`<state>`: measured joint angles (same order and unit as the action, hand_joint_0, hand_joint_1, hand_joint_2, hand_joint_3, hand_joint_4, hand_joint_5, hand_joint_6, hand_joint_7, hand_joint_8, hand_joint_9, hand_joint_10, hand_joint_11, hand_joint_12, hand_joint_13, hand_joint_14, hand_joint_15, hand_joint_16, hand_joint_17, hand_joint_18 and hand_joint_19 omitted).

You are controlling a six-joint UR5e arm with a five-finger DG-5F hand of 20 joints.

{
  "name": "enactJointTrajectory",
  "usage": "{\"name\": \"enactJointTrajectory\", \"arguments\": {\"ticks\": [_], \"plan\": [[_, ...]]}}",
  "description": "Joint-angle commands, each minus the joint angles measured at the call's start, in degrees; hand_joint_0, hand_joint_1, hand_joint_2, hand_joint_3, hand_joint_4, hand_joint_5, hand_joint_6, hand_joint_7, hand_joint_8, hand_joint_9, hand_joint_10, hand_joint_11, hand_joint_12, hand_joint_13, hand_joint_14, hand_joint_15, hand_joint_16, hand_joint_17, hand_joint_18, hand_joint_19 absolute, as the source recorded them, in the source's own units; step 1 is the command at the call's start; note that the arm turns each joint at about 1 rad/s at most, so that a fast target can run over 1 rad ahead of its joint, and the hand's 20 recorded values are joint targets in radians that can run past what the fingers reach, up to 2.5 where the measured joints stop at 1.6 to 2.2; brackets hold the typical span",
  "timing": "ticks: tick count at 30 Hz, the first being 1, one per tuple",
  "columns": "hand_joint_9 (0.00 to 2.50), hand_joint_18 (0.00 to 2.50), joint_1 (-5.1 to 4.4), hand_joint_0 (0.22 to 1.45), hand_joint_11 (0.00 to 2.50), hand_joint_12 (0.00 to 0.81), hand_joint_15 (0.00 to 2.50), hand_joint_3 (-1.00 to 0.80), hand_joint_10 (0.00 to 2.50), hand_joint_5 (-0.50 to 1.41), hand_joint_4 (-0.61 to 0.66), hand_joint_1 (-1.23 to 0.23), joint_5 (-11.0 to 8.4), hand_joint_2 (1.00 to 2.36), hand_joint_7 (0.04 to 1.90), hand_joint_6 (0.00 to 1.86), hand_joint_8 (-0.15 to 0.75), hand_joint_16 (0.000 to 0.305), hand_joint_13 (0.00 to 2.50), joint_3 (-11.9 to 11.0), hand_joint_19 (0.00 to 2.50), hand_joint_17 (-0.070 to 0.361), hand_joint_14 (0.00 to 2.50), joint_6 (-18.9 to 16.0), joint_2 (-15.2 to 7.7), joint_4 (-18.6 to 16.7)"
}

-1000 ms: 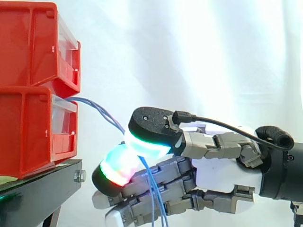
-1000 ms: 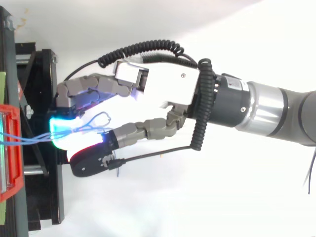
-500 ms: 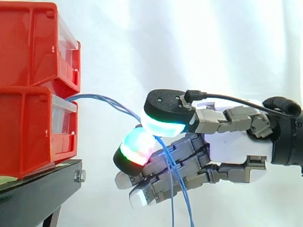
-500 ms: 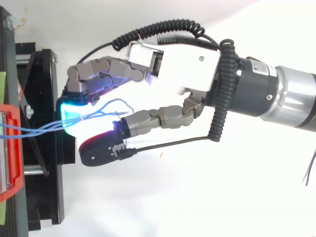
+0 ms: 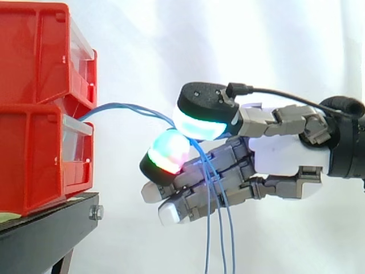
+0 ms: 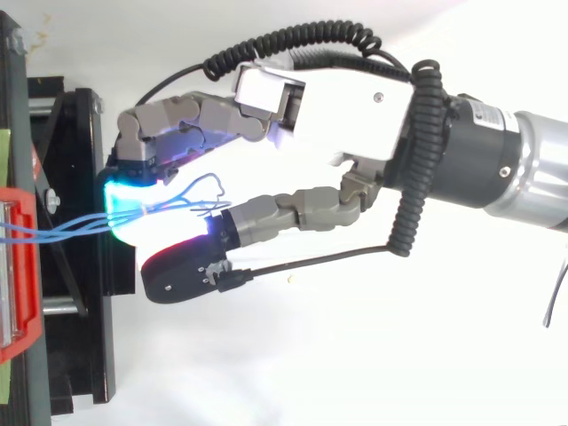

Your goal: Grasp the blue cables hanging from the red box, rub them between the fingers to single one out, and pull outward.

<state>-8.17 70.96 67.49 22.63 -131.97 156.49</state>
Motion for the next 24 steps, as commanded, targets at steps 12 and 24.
{"name": "enactJointTrajectory", "arguments": {"ticks": [12,24], "plan": [[0.78,0.40,0.70,0.54,0.22,0.299,0.37,-0.41,0.01,-0.09,0.29,-0.59,0.23,1.01,1.14,0.50,0.276,0.036,0.68,0.01,0.32,0.081,0.02,0.31,1.36,6.37],[0.81,0.41,0.44,0.58,0.25,0.297,0.38,-0.35,0.01,-0.07,0.24,-0.66,0.05,1.01,1.31,0.54,0.271,0.035,0.68,0.01,0.32,0.078,0.02,0.57,2.86,6.89]]}}
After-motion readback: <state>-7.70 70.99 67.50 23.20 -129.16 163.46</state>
